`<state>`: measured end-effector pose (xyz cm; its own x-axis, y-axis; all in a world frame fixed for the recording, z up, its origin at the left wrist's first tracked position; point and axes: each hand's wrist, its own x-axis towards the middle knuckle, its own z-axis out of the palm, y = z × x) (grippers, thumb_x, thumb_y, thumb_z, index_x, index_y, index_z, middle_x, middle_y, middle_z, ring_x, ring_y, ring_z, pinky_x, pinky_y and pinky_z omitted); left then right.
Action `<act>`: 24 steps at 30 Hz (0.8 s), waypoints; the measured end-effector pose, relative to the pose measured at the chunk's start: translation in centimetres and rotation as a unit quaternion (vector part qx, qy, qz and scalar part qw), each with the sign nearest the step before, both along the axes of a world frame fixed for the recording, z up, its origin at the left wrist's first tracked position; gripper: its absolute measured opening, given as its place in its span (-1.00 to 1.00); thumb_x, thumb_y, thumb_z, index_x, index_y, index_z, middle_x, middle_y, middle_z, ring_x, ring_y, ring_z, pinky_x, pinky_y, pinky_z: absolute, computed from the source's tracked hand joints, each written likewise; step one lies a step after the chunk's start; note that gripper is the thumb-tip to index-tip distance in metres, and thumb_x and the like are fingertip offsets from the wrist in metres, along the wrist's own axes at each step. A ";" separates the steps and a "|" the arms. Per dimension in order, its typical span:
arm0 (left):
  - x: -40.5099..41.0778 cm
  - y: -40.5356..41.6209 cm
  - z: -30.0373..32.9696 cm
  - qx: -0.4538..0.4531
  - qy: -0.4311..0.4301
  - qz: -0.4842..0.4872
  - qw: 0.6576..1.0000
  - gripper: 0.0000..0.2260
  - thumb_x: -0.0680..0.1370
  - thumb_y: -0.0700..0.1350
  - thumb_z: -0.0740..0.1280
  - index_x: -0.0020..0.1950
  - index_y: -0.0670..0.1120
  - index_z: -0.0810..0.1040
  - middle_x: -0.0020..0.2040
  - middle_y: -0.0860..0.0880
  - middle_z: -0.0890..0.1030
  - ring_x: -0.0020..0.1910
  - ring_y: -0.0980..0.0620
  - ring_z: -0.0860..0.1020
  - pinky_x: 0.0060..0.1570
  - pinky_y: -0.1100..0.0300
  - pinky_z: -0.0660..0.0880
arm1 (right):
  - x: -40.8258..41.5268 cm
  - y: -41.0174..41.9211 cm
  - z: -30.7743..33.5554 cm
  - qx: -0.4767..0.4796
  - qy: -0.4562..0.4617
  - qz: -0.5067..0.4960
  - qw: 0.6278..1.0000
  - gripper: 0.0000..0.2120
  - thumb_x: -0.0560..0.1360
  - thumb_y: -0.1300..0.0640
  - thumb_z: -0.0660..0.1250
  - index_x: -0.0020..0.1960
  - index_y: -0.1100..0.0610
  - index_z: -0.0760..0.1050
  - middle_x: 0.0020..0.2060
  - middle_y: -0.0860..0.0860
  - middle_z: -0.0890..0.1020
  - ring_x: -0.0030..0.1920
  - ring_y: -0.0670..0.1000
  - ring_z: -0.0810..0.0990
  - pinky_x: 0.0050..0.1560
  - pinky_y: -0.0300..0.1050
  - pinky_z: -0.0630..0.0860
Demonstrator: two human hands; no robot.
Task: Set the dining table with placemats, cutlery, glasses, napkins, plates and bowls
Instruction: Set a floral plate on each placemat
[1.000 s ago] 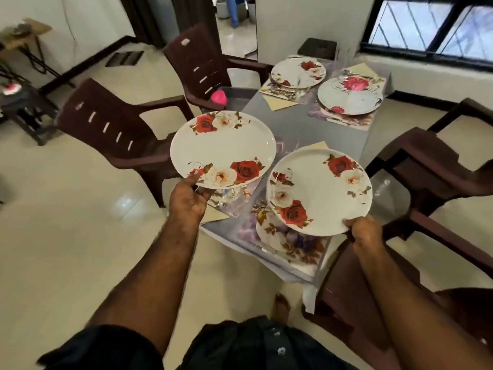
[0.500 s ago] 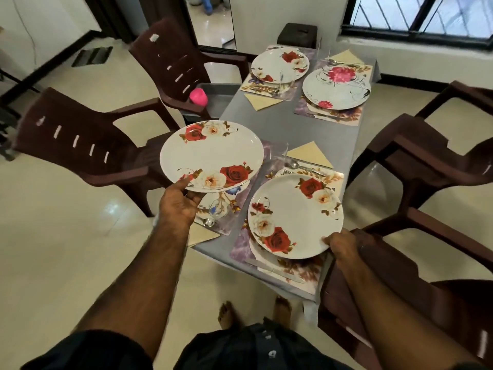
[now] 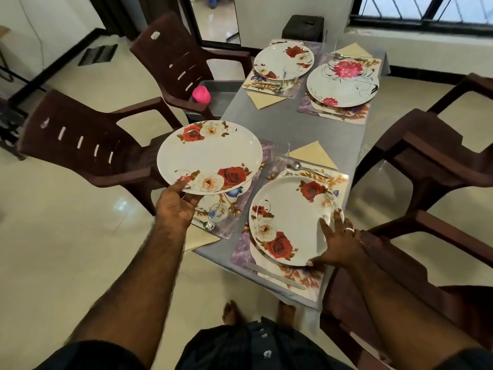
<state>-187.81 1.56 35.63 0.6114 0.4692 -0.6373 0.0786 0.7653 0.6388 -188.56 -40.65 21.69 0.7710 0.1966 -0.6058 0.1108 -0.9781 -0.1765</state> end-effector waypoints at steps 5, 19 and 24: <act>0.4 -1.1 0.3 0.005 -0.001 0.003 1.000 -0.78 0.55 -0.35 0.46 0.18 -0.21 0.62 0.06 -0.19 0.76 0.07 -0.22 0.74 0.12 -0.22 0.66 | -1.1 -0.2 0.5 -0.001 -0.016 0.020 1.000 0.49 0.05 -0.82 0.11 0.65 -0.02 -0.40 0.60 0.14 -0.47 0.63 0.35 -0.30 0.58 0.34 -0.23; 1.8 -2.7 1.4 0.006 -0.016 -0.014 1.000 -0.76 0.57 -0.35 0.44 0.23 -0.21 0.61 0.09 -0.21 0.75 0.03 -0.21 0.75 -0.20 -0.13 0.70 | 0.3 0.0 0.6 0.020 -0.022 0.036 0.999 0.51 0.03 -0.82 0.14 0.67 0.00 -0.36 0.61 0.13 -0.43 0.62 0.28 -0.40 0.55 0.31 -0.39; 1.3 -2.1 1.2 0.007 -0.017 -0.014 1.000 -0.70 0.59 -0.33 0.43 0.32 -0.22 0.58 0.16 -0.22 0.73 0.10 -0.22 0.73 0.01 -0.20 0.69 | -0.3 0.4 0.4 0.016 -0.021 0.042 0.999 0.51 0.04 -0.82 0.13 0.67 0.00 -0.36 0.62 0.13 -0.40 0.62 0.28 -0.39 0.55 0.33 -0.38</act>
